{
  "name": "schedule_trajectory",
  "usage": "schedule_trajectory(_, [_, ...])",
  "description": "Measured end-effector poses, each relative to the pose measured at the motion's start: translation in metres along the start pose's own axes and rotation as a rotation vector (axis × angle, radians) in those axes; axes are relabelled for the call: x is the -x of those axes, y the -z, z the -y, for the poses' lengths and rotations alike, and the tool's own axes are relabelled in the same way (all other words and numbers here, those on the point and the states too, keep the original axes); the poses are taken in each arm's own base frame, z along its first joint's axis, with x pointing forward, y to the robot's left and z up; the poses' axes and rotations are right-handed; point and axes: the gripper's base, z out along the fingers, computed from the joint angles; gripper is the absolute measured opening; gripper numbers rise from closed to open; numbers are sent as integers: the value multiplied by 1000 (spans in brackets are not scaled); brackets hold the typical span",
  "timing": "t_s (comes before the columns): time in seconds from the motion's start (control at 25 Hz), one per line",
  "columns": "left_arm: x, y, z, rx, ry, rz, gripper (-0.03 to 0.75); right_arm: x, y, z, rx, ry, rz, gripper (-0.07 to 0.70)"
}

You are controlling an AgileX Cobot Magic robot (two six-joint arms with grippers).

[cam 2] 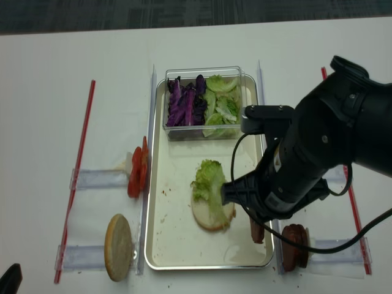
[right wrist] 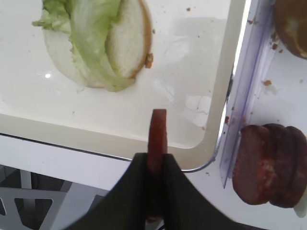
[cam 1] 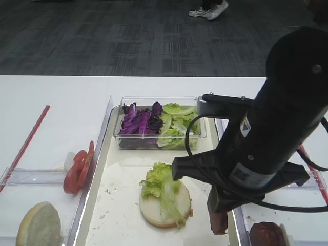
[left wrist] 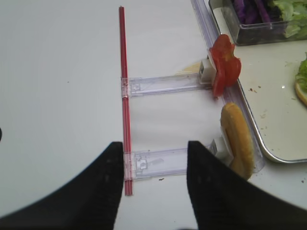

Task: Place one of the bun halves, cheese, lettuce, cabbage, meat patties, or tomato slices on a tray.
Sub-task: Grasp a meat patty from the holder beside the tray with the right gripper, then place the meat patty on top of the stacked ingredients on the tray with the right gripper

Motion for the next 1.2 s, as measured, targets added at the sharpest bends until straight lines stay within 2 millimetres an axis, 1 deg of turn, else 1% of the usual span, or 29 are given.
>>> schedule_trajectory(0.16, [0,0,0,0,0,0,297,1,0,-2,23,18,14,88])
schedule_trajectory(0.4, [0,0,0,0,0,0,297,4,1,-10,110,65,51,88])
schedule_trajectory(0.84, [0,0,0,0,0,0,297,10,2,-16,178,114,124,87])
schedule_trajectory(1.0, [0,0,0,0,0,0,297,16,-5,-14,194,91,100,87])
schedule_trajectory(1.2, [0,0,0,0,0,0,297,30,-7,-11,346,76,84,87])
